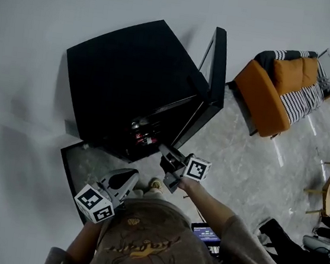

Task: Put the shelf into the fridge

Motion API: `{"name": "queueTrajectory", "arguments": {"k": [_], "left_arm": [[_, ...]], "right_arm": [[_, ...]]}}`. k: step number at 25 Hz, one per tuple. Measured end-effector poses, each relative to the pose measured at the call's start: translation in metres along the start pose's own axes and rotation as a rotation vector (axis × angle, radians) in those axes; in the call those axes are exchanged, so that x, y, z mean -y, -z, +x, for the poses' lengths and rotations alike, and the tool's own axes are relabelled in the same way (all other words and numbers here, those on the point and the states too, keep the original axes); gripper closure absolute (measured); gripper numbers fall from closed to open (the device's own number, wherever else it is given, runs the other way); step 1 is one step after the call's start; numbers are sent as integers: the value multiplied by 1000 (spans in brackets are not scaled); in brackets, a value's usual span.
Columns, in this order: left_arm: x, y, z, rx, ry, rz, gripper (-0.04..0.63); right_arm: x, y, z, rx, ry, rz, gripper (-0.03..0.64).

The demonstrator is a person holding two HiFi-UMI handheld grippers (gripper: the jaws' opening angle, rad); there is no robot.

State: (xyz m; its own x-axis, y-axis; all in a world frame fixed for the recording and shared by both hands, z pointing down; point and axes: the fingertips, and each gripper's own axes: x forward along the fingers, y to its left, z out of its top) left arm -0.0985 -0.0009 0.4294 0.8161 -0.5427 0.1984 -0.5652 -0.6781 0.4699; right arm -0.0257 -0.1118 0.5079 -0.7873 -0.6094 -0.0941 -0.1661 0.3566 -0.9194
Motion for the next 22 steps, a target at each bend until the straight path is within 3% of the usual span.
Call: {"name": "queueTrajectory", "arguments": {"k": [9, 17, 22], "left_arm": [[16, -21, -5, -13, 41, 58, 589], [19, -26, -14, 0, 44, 69, 589], [19, -27, -7, 9, 61, 74, 589]], "right_arm": [[-104, 5, -9, -82, -177, -134, 597], [-166, 34, -18, -251, -295, -469, 595], [-174, 39, -26, -291, -339, -572, 597]]}}
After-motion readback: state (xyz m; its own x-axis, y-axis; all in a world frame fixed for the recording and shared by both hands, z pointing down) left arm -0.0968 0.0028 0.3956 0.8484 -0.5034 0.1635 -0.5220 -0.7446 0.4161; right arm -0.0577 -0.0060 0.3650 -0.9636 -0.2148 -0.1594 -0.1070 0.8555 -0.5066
